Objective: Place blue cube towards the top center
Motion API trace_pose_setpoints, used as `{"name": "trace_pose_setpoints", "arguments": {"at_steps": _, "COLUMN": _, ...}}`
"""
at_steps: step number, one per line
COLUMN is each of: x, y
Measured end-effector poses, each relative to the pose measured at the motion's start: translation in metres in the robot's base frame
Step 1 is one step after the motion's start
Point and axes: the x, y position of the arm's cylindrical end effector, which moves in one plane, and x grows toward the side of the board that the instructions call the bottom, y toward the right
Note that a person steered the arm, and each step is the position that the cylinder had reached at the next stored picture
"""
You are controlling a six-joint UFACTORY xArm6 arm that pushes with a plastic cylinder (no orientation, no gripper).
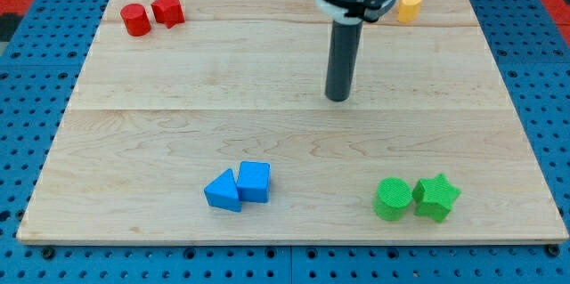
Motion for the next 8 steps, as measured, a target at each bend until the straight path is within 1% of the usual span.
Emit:
{"name": "trace_pose_setpoints", "arguments": {"at_steps": 1, "x": 0.006, "y": -0.026}}
{"name": "trace_pose_setpoints", "arguments": {"at_steps": 3, "x": 0.006, "y": -0.027}}
{"name": "trace_pose_setpoints", "arguments": {"at_steps": 4, "x": 0.024, "y": -0.027}}
{"name": "trace_pose_setpoints", "arguments": {"at_steps": 5, "x": 0.055, "y": -0.027}}
{"name": "trace_pose_setpoints", "arguments": {"at_steps": 6, "x": 0.102, "y": -0.027}}
{"name": "trace_pose_setpoints", "arguments": {"at_steps": 7, "x": 0.126, "y": -0.046}}
{"name": "trace_pose_setpoints", "arguments": {"at_steps": 8, "x": 0.146, "y": -0.047}}
